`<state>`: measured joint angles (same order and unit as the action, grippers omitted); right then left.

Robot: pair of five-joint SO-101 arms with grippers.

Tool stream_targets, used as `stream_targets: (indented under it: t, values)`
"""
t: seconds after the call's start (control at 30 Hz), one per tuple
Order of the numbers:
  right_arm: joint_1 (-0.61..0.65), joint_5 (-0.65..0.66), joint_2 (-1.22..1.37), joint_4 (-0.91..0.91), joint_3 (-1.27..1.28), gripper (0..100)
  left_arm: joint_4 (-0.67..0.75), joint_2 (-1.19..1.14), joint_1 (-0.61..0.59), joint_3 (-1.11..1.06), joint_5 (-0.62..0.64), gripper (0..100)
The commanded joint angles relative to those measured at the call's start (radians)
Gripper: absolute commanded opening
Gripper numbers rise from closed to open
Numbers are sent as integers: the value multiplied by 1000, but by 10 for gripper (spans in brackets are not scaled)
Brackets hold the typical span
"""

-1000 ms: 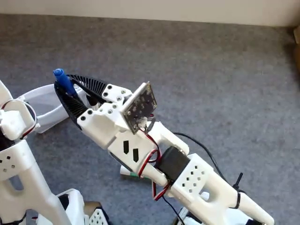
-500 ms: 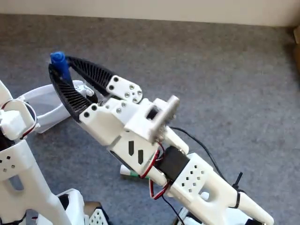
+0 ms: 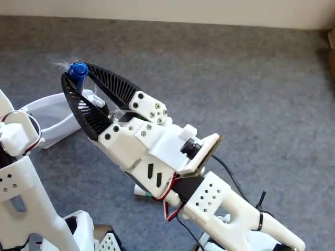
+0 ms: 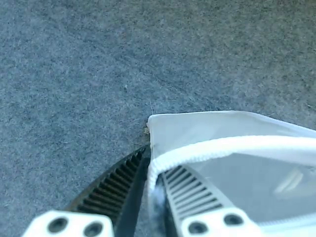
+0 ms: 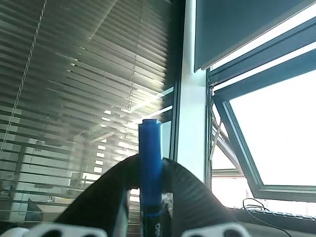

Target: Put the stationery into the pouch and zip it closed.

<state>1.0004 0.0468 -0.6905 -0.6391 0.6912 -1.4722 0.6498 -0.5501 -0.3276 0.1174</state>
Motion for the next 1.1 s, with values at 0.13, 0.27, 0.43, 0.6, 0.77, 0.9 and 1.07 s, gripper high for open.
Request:
stream_targets:
  t: [0.13,0.27,0.43,0.6,0.77,0.9,1.07]
  values:
    - [10,-5,180,-145,-16,4,8,-1,22,-25,-8,7]
    - [8,-5,269,-196,-18,4,8,-1,22,-25,-8,7]
    - [10,-5,334,-194,-16,4,9,-1,22,-25,-9,7]
    - [22,-3,338,-104,-15,4,9,-1,22,-25,-9,7]
    - [22,-3,338,179,-56,4,9,-1,22,-25,-9,7]
    - [22,-2,338,326,-111,4,9,-1,22,-25,-9,7]
    - [27,164,341,390,-125,4,9,-1,22,-25,-9,7]
